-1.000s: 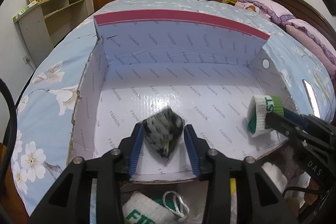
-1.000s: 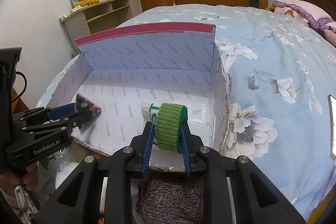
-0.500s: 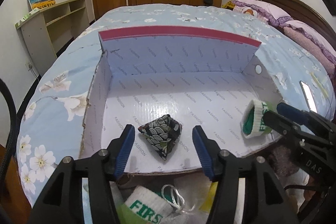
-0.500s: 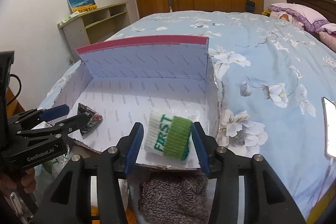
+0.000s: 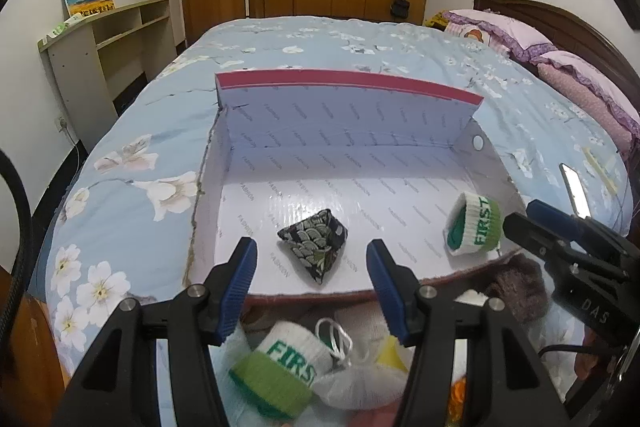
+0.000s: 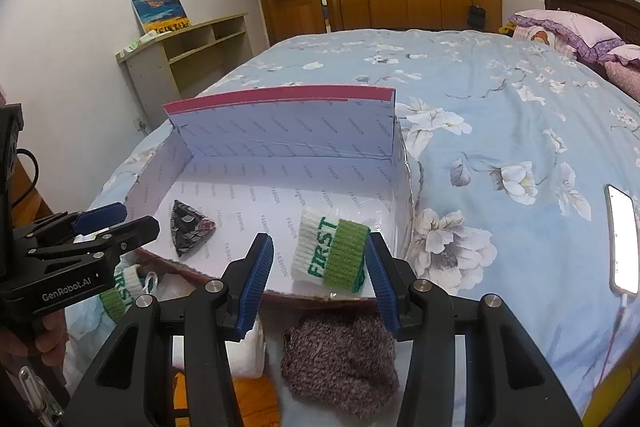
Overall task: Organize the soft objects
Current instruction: 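Open the left tool to drop the pouch while the right tool releases the sock, then grasp the blue face mask with the left tool while the right tool grasps the beige sponge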
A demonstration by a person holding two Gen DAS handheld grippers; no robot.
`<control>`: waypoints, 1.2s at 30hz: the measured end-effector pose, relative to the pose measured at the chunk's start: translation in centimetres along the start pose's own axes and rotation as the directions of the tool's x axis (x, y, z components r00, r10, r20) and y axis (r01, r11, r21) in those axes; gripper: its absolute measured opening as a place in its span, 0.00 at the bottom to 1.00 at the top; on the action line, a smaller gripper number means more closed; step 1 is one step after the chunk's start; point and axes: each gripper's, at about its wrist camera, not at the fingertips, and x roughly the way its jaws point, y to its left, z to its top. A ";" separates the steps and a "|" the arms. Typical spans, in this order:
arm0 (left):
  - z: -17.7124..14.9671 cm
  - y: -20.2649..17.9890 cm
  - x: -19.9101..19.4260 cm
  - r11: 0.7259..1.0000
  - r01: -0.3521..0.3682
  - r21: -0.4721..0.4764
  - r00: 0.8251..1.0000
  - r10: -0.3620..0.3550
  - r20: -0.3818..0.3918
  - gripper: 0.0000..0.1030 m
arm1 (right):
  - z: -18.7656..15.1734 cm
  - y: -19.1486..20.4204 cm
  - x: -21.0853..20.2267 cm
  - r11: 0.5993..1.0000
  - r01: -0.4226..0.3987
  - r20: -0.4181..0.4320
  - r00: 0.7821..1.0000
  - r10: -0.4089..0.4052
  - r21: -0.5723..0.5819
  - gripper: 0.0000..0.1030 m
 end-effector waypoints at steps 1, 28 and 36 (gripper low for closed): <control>-0.2 0.1 -0.2 1.000 0.002 -0.002 1.000 -0.002 -0.002 0.58 | -0.1 0.0 -0.2 1.000 -0.001 0.002 1.000 0.001 0.000 0.48; -6.3 3.1 -4.6 0.999 -0.033 -0.039 0.998 0.030 -0.063 0.59 | -4.9 1.1 -4.9 1.000 -0.009 -0.044 0.999 0.008 -0.017 0.48; -8.1 3.9 -4.9 0.998 -0.040 -0.052 0.995 0.035 -0.089 0.59 | -7.0 1.4 -6.3 0.999 -0.014 -0.073 0.997 0.011 -0.041 0.48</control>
